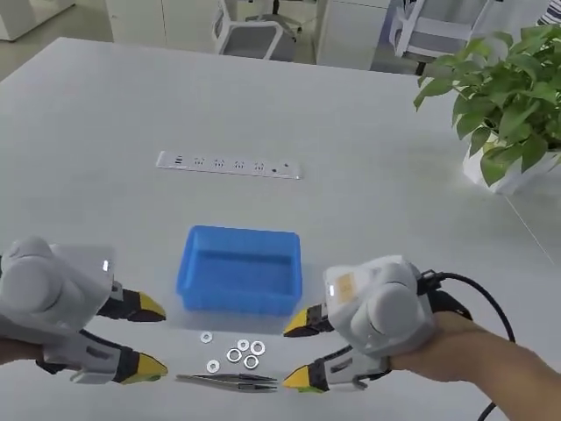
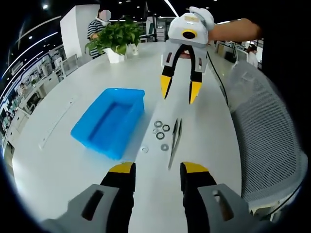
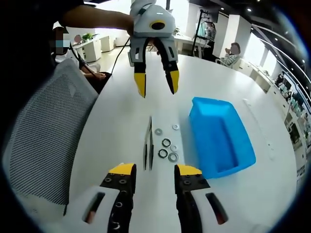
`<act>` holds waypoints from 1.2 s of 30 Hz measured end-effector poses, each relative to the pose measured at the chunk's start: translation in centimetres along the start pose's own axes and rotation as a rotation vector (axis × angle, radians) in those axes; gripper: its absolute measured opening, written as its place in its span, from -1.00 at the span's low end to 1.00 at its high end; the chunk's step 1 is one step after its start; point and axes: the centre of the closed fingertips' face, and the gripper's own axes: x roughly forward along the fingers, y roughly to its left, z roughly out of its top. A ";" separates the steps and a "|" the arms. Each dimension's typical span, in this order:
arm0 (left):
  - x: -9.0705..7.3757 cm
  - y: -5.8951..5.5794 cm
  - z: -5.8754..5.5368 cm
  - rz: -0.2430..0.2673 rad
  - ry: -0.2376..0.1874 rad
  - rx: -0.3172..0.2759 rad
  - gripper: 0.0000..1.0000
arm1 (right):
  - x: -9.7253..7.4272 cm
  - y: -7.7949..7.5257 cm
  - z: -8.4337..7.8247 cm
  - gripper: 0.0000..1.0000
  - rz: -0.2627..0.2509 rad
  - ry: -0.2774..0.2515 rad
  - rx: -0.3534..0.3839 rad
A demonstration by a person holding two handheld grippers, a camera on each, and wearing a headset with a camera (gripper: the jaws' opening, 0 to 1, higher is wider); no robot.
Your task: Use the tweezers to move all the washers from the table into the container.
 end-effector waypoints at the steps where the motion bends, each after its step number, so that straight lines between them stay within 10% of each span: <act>1: 0.2 0.0 -0.1 -0.004 0.002 0.003 -0.19 | 0.2 0.1 0.0 -0.34 0.003 0.001 0.001; 28: 4.6 -1.6 -2.7 -0.123 0.140 0.173 -0.73 | 5.0 1.3 -0.7 -0.71 0.061 0.072 -0.043; 36: 5.3 -1.8 -2.9 -0.140 0.125 0.161 -0.88 | 5.2 1.4 -0.9 -0.76 0.062 0.072 -0.043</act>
